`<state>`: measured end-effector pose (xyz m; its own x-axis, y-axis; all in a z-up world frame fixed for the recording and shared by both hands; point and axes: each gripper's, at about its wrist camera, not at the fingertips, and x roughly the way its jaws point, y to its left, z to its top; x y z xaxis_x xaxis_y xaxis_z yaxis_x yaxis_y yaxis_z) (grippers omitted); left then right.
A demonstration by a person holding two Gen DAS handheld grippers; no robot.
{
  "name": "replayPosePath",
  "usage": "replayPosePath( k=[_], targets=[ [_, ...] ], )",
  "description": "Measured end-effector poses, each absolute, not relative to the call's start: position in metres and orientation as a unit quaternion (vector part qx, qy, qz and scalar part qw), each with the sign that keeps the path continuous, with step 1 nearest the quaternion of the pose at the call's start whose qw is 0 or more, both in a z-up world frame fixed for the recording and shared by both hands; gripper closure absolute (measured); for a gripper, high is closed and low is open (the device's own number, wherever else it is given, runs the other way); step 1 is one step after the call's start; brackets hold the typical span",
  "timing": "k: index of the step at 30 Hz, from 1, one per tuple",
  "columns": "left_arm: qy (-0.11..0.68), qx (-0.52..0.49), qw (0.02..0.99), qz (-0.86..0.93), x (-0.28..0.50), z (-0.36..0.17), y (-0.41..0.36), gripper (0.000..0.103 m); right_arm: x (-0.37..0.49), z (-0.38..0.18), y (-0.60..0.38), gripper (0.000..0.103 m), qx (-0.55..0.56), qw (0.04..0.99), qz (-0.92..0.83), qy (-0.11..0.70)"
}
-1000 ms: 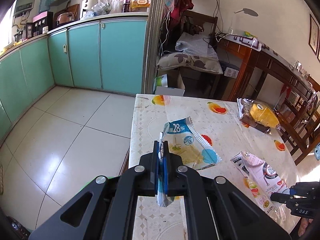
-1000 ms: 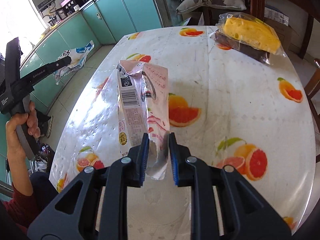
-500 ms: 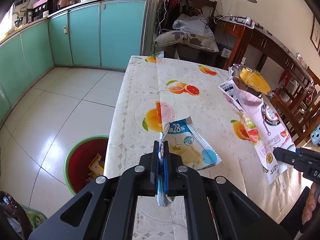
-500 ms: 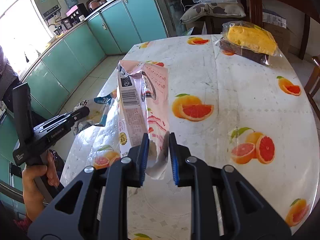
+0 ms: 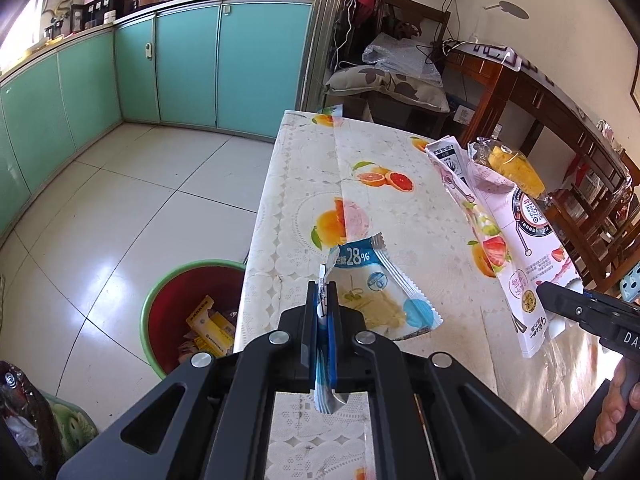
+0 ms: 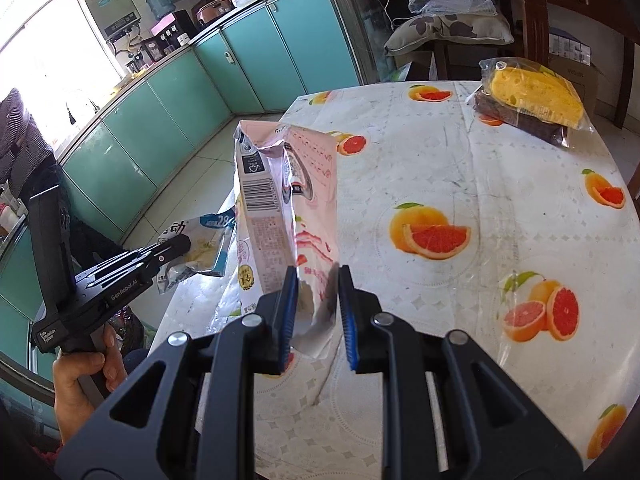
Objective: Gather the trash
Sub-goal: 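Carry the snack wrapper and milk carton over the red bin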
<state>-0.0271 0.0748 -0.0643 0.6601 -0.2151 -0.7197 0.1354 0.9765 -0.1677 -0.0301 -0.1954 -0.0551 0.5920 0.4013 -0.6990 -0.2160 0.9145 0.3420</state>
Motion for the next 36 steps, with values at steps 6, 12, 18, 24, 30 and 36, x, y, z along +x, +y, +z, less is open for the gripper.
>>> replayPosePath(
  k=[6,12,18,24,30,36],
  targets=[
    [0.400,-0.057,0.912,-0.072,-0.027,-0.066,0.096,0.101,-0.025,-0.051,-0.175,0.082,0.095,0.883,0.194,0.417],
    [0.405,-0.072,0.910,-0.049,-0.024,-0.072,0.120,0.101,-0.019,-0.042,-0.150,0.082,0.069,0.883,0.211,0.415],
    [0.404,-0.081,0.911,-0.030,-0.023,-0.074,0.142,0.100,-0.012,-0.034,-0.119,0.082,0.047,0.880,0.232,0.412],
    [0.410,-0.080,0.908,-0.010,-0.022,-0.080,0.165,0.099,0.003,-0.031,-0.080,0.082,0.012,0.873,0.255,0.416],
    [0.415,-0.082,0.906,0.007,-0.020,-0.086,0.186,0.099,0.016,-0.022,-0.051,0.082,-0.012,0.873,0.268,0.408],
    [0.421,-0.085,0.903,0.018,-0.016,-0.094,0.199,0.098,0.026,-0.027,-0.034,0.082,0.003,0.861,0.283,0.422]
  ],
)
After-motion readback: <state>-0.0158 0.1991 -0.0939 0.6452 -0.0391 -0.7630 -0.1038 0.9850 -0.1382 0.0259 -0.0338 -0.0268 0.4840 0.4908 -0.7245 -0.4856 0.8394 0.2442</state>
